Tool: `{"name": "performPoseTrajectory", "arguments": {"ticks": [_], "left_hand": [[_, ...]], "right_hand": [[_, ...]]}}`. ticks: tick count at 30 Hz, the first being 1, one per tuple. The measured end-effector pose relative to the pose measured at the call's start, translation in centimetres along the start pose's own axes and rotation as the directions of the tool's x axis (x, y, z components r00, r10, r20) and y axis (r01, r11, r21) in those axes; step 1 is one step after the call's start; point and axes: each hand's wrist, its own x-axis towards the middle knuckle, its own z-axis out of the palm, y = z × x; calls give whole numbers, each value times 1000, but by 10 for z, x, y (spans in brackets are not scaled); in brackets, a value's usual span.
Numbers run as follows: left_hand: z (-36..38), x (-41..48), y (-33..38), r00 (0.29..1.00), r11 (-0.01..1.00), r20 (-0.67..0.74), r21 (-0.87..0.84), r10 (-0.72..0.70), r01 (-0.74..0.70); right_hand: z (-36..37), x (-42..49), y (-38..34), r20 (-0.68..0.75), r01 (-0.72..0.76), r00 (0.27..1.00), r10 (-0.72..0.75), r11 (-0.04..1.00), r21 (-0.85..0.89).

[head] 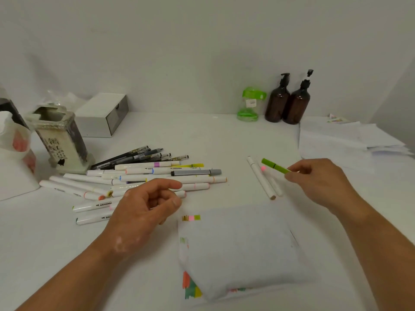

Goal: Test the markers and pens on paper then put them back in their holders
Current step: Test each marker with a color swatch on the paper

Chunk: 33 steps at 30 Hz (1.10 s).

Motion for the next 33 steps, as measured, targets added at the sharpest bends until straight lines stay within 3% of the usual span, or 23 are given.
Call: {"name": "performPoseTrajectory", "arguments": {"ticks": [2, 5, 12, 14, 17, 19, 21, 23, 26, 33], "left_hand": [[3, -2, 2, 1000, 999, 28, 38, 7, -8], [5, -5, 2, 998, 997, 62, 76, 7, -12], [-5, -5, 4, 1000, 997, 8, 75, 6, -7], [-6, -4, 5, 1000, 996, 10, 89, 4, -5], [-3, -4, 5, 1000, 994, 21, 107, -10, 7], [-1, -5, 4, 999, 990, 31, 138, -13, 8], [0, -6, 4, 999, 983, 53, 184, -7, -3], [0, -7, 4, 997, 976, 76, 218, 3, -20], [-2, -7, 1, 995, 971, 97, 239, 11, -34], [-3, -5, -3, 992, 968, 127, 249, 6, -38]], "right_hand": [[3, 12, 11, -30, -20, 999, 16, 992, -125], [16, 21, 12, 36, -22, 999, 31, 974, -224], [26, 29, -3, 78, -57, 994, 83, 955, -291], [24, 25, -12, 13, -46, 999, 53, 941, -336], [32, 6, -41, -51, 171, 980, -192, 946, -274], [50, -14, -67, 79, 391, 920, -383, 903, -180], [71, -27, -89, 212, 511, 852, -478, 847, -144], [87, -25, -102, 267, 547, 830, -490, 809, -214], [95, -14, -106, 286, 506, 857, -429, 808, -303], [97, -12, -97, 235, 519, 854, -463, 778, -353]]}}
